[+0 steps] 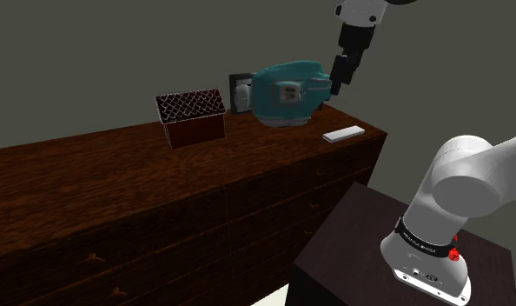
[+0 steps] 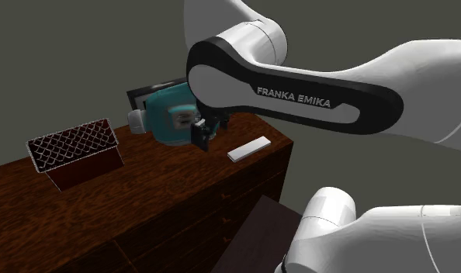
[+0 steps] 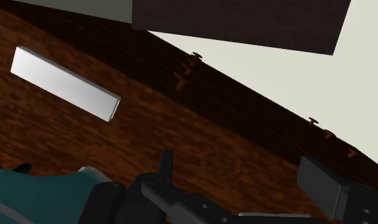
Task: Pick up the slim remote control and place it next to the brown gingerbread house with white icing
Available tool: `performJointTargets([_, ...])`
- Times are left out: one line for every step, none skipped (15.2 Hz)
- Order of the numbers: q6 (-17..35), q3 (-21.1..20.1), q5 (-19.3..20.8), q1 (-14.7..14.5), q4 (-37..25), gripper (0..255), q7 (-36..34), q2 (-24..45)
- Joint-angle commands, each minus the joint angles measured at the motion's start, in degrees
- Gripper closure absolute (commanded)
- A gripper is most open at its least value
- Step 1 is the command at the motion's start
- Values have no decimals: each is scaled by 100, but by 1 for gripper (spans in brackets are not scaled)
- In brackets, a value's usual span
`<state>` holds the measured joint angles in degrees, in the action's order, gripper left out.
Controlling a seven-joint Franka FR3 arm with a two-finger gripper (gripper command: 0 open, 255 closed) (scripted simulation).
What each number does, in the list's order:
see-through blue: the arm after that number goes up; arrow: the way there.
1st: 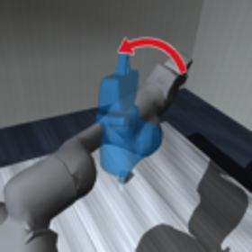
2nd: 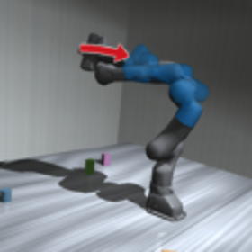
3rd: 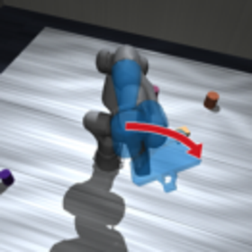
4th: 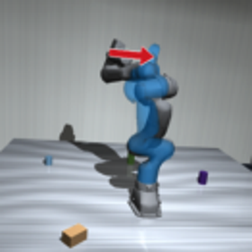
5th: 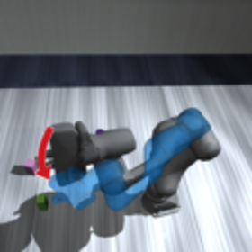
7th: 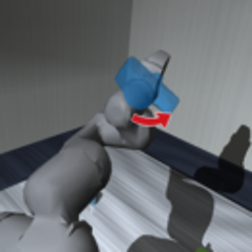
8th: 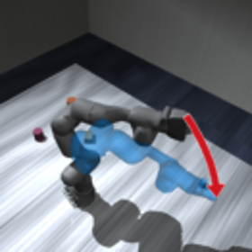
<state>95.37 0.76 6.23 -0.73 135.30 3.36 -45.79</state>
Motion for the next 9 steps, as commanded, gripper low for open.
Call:
performJointTargets([0, 0, 0, 0, 0, 0, 0, 0])
performJointTargets([82, 151, 78, -17, 156, 0, 265, -77])
performJointTargets([164, 307, 163, -33, 302, 0, 530, -143])
performJointTargets([248, 466, 253, -46, 436, 0, 796, -197])
performJointTargets([333, 629, 347, -55, 561, 0, 1062, -240])
performJointTargets([421, 794, 443, -61, 674, 0, 1331, -270])
performJointTargets([512, 963, 544, -67, 776, 0, 1599, -287])
performJointTargets([606, 1134, 645, -68, 868, 0, 1869, -290])
performJointTargets([703, 1310, 749, -72, 947, 0, 2138, -279])
